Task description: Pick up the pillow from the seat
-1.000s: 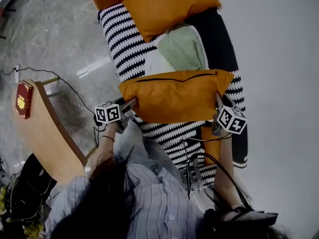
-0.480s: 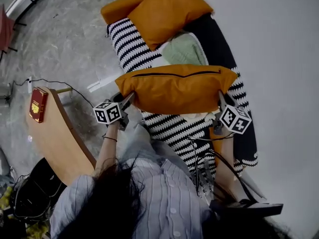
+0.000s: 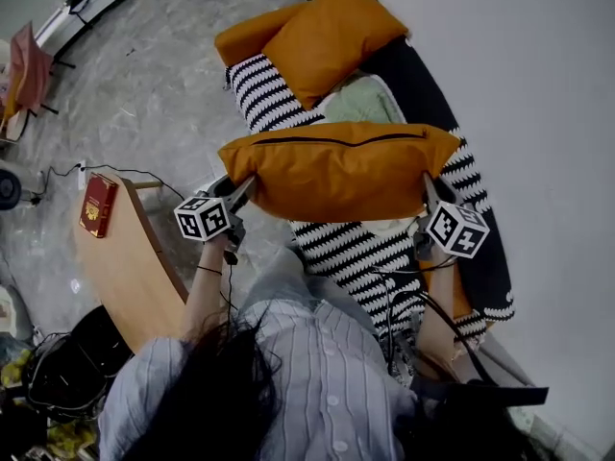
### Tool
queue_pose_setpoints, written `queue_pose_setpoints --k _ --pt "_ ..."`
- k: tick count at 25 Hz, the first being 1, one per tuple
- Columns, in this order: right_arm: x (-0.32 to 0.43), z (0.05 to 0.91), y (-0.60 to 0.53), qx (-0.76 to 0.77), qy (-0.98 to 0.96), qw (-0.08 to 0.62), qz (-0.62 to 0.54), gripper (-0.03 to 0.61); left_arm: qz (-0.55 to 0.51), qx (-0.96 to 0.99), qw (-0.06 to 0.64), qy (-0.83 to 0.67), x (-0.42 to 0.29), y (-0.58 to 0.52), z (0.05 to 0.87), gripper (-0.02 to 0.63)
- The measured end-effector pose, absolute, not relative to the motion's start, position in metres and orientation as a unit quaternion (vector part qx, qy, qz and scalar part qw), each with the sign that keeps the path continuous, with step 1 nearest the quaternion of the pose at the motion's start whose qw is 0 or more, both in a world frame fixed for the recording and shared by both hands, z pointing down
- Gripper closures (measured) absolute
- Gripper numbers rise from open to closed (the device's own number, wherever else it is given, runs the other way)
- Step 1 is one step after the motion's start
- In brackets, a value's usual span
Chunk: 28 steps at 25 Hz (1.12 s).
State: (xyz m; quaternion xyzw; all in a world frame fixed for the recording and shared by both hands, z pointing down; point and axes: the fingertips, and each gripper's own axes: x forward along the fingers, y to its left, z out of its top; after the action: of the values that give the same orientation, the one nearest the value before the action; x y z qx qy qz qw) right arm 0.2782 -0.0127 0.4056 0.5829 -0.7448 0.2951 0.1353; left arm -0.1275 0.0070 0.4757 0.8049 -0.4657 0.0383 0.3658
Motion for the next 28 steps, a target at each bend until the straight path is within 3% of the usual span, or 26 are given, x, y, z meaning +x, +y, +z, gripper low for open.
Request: queue_pose_setpoints --k 11,19,28 --pt "0.270 0.378 0.064 0.585 -0.755 0.109 0.275 0.520 0.043 0.813 0.326 -0.480 -0.139 0.074 0.423 0.426" --pt "0.288 0.381 0.100 0.586 -0.756 0.105 0.272 0.525 0.050 0.807 0.324 -0.492 -0.122 0.112 0.417 0.426" --pt "0.253 0.412 0.153 0.570 -0.757 0.116 0.297 0.526 0.062 0.790 0.331 -0.512 -0.159 0.181 0.428 0.426"
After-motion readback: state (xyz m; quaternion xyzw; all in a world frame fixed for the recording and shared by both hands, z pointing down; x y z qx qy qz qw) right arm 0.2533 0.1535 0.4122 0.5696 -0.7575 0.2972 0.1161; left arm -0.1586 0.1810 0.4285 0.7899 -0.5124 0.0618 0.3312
